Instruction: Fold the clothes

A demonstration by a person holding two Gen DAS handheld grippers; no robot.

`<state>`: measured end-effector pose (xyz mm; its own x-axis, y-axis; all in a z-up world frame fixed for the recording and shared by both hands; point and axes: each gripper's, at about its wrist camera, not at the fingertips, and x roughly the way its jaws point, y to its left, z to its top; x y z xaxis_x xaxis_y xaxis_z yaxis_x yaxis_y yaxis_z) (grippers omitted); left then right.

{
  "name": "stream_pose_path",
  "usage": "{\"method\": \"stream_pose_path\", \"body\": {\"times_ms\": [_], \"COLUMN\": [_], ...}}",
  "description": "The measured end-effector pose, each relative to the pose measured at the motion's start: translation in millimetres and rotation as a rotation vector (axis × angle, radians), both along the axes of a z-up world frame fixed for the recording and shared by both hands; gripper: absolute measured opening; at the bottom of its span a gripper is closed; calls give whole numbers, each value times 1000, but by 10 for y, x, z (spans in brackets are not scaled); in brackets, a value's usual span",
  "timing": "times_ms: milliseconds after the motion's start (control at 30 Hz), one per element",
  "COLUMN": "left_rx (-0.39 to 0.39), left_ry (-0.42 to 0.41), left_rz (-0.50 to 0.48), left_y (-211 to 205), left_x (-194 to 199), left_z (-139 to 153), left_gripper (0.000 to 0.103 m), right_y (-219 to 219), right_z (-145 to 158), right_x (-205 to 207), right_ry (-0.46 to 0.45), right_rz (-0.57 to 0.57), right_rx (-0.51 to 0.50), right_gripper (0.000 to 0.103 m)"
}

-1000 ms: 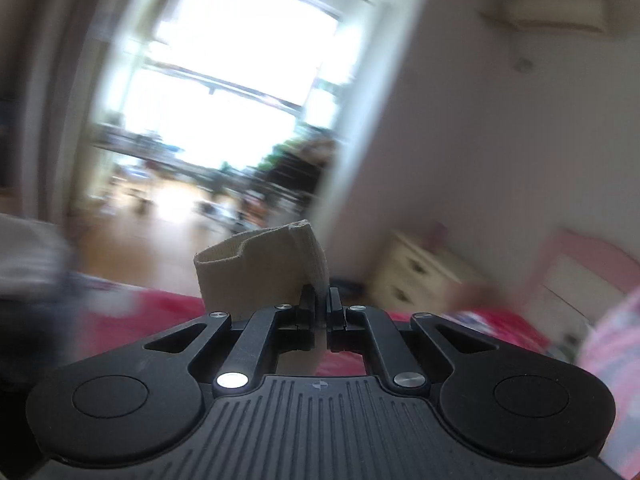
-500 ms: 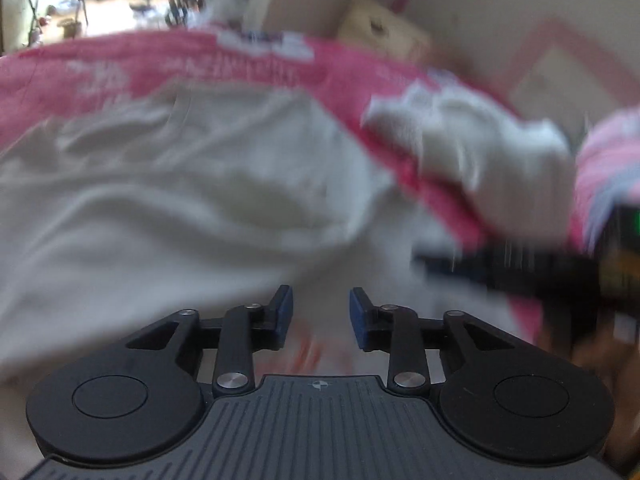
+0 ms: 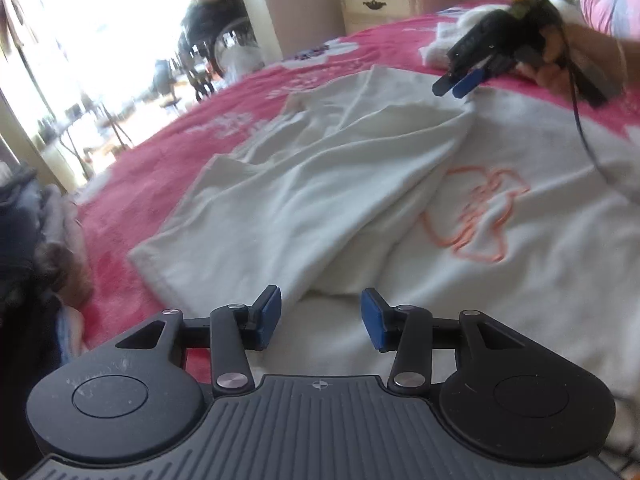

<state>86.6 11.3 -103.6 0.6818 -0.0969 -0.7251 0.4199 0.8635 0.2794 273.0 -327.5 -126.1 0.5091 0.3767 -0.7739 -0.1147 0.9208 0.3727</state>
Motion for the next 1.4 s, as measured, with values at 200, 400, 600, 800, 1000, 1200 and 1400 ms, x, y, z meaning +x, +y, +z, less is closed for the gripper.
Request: {"method": "stream_pose_path", "body": {"times_ms": [200,400,600,800,1000,1200,1400], "left_rx": [109,105,118,129,137,134,142], "left_ry": [19,14,-4,1,10,16,15], "left_rz": [-88,-71,-30,7,16,22,36], "left_y": [2,35,14,22,17,35,74], "left_x": [42,56,92,131,129,133,120], "left_z": [-270,-352,-380,-377,-402,-381,-377], "left_gripper": [45,45,45,45,45,45,45], "right_y": [6,76,211,162,-6,-159,-257], "right_z": [-159,-162,-122,132,263,-16,-158], "right_x": [174,168,96,-54,44,175,135], "right_ry": [85,90,34,-115,-189,-23,63], "right_rz": [42,100,121,58,-54,-92,-119], "right_rx": [29,19,-120,-143,-128,-20,32], "right_gripper": [50,49,6,4,4,13,40]}}
